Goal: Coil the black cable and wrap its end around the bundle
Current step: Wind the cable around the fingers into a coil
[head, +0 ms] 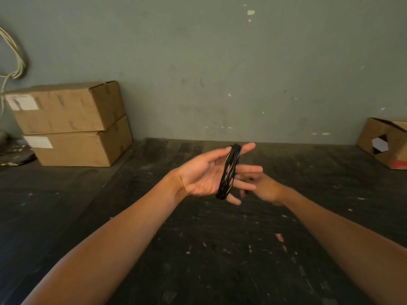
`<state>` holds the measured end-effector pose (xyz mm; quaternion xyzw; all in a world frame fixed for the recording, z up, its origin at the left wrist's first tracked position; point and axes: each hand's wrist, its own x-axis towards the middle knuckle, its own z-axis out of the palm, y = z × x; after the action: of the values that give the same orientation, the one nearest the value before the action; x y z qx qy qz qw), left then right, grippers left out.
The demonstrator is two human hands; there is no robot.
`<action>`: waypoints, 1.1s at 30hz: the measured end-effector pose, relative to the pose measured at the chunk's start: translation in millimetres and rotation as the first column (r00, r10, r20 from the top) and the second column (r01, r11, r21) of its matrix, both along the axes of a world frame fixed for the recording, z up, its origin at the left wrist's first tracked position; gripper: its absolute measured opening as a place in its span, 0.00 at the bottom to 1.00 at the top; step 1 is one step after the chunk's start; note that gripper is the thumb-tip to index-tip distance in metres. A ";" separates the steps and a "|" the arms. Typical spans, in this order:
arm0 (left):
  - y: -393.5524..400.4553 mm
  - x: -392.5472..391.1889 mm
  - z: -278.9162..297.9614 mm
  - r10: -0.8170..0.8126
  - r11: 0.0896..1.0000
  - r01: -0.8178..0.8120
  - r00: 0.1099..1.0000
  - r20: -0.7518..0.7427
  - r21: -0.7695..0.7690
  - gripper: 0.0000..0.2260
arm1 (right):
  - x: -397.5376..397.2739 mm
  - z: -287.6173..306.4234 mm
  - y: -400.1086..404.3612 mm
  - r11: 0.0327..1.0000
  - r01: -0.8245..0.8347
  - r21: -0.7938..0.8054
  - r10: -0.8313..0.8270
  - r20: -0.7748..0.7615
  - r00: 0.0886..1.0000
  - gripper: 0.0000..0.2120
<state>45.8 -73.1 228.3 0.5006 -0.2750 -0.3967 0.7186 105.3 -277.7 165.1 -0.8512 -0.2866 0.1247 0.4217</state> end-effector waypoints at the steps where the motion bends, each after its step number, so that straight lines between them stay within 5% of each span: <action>1: -1.5 1.0 0.8 0.005 1.000 -0.005 1.000 -0.001 -0.013 0.24 | -7.0 -5.1 4.6 1.000 -0.022 0.016 0.022 -0.018 1.000 0.14; 7: -4.0 11.6 6.9 0.081 0.993 -0.083 0.996 -0.025 -0.086 0.23 | -41.0 -24.3 38.8 0.989 -0.061 0.132 0.075 -0.109 0.991 0.13; 11: 4.6 21.9 16.0 0.216 0.971 -0.220 0.975 -0.050 -0.095 0.22 | -57.1 -30.6 49.2 0.993 -0.104 0.062 0.113 -0.153 0.982 0.15; 17: 26.2 34.7 17.7 0.418 0.904 -0.421 0.907 -0.053 -0.071 0.21 | -74.0 -26.6 64.8 0.983 -0.141 0.122 0.178 -0.392 0.902 0.13; 22: 45.5 40.7 6.7 0.538 0.842 -0.539 0.841 -0.064 -0.008 0.20 | -79.3 -12.3 69.3 0.974 -0.224 0.024 0.224 -0.215 0.950 0.13; 26: 54.9 40.6 -12.8 0.581 0.814 -0.578 0.810 -0.075 0.060 0.19 | -72.8 15.6 65.7 0.950 -0.233 -0.209 0.257 0.096 0.962 0.13; 33: 52.0 29.3 -38.4 0.468 0.882 -0.460 0.880 -0.074 0.106 0.21 | -52.1 80.2 48.6 0.910 -0.084 -0.405 0.265 0.415 0.870 0.06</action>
<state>75.1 -21.1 190.0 0.5620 -0.0945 -0.2481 0.7834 53.2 -229.1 245.2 -0.8905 -0.4265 0.0096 0.1581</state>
